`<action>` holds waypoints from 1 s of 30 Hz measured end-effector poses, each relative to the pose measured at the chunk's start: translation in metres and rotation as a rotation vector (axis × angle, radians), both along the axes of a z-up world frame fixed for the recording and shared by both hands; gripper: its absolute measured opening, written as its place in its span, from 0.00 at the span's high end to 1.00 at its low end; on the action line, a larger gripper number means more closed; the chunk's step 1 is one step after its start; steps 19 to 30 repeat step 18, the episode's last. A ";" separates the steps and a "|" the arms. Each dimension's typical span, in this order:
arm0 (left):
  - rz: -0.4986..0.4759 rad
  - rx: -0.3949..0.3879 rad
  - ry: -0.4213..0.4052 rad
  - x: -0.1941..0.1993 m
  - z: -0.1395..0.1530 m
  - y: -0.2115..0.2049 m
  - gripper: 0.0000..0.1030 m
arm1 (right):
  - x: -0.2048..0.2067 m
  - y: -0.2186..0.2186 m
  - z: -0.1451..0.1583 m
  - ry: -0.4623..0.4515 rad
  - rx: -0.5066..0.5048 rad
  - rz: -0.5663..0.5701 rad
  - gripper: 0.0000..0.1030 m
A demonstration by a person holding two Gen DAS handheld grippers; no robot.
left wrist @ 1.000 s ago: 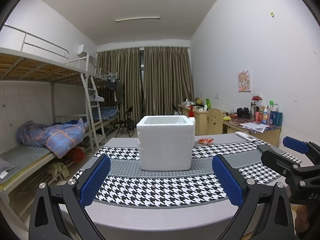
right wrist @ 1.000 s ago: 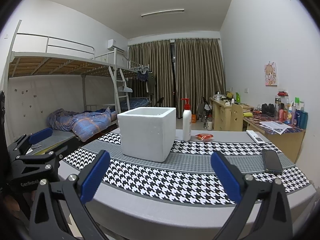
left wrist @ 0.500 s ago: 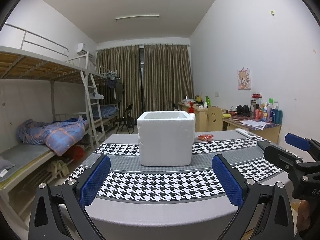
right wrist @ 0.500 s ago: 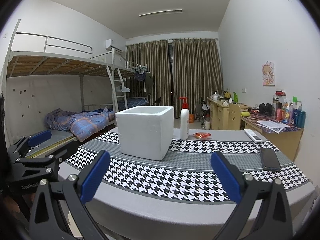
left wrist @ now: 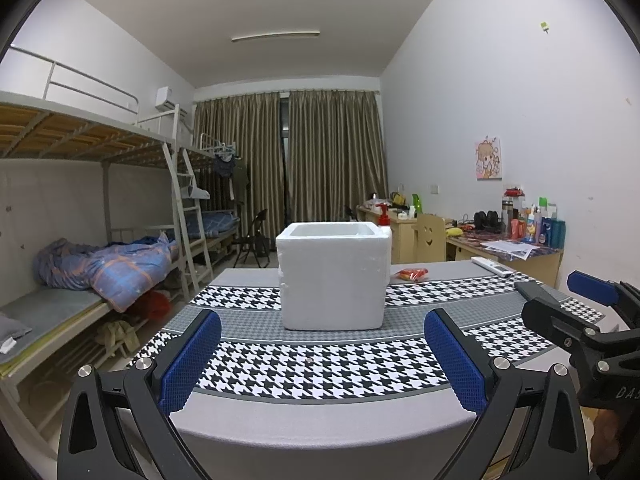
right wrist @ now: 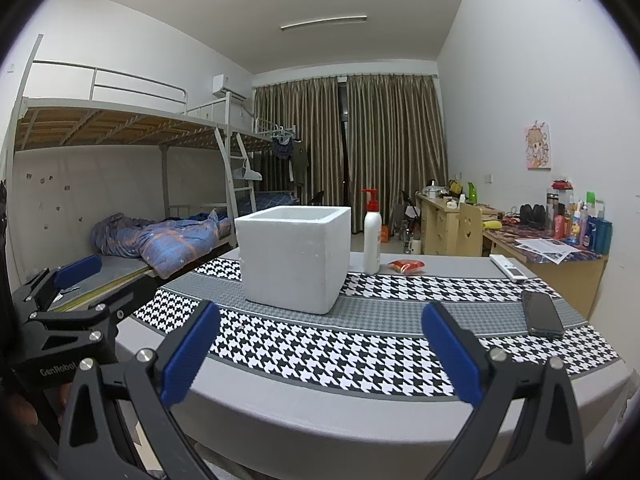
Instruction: Organize soft objects
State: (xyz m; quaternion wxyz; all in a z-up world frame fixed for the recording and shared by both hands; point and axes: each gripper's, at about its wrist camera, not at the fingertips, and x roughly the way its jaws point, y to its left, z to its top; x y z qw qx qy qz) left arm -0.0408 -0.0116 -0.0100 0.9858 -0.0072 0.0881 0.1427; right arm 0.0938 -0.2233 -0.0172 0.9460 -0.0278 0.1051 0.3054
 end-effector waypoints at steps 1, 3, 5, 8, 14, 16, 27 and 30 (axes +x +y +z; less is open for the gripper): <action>0.001 -0.001 0.001 0.000 0.000 0.000 0.01 | 0.000 0.000 0.000 0.001 -0.001 0.001 0.01; 0.001 -0.002 0.001 0.000 -0.001 0.002 0.01 | 0.000 0.000 -0.001 0.002 -0.002 0.001 0.01; 0.003 -0.002 0.004 0.000 -0.001 0.003 0.01 | 0.000 0.000 -0.002 0.004 -0.002 0.001 0.01; 0.003 -0.002 0.006 0.003 -0.001 0.002 0.01 | 0.002 0.000 -0.003 0.008 -0.005 0.001 0.01; 0.002 0.000 0.012 0.001 -0.003 0.003 0.01 | 0.003 0.000 -0.005 0.015 -0.006 0.000 0.01; 0.003 -0.002 0.015 0.001 -0.005 0.004 0.01 | 0.003 0.000 -0.006 0.016 -0.007 0.001 0.01; 0.008 -0.007 0.014 0.001 -0.005 0.005 0.01 | 0.003 0.000 -0.006 0.017 -0.007 0.001 0.01; 0.008 -0.007 0.014 0.001 -0.005 0.005 0.01 | 0.003 0.000 -0.006 0.017 -0.007 0.001 0.01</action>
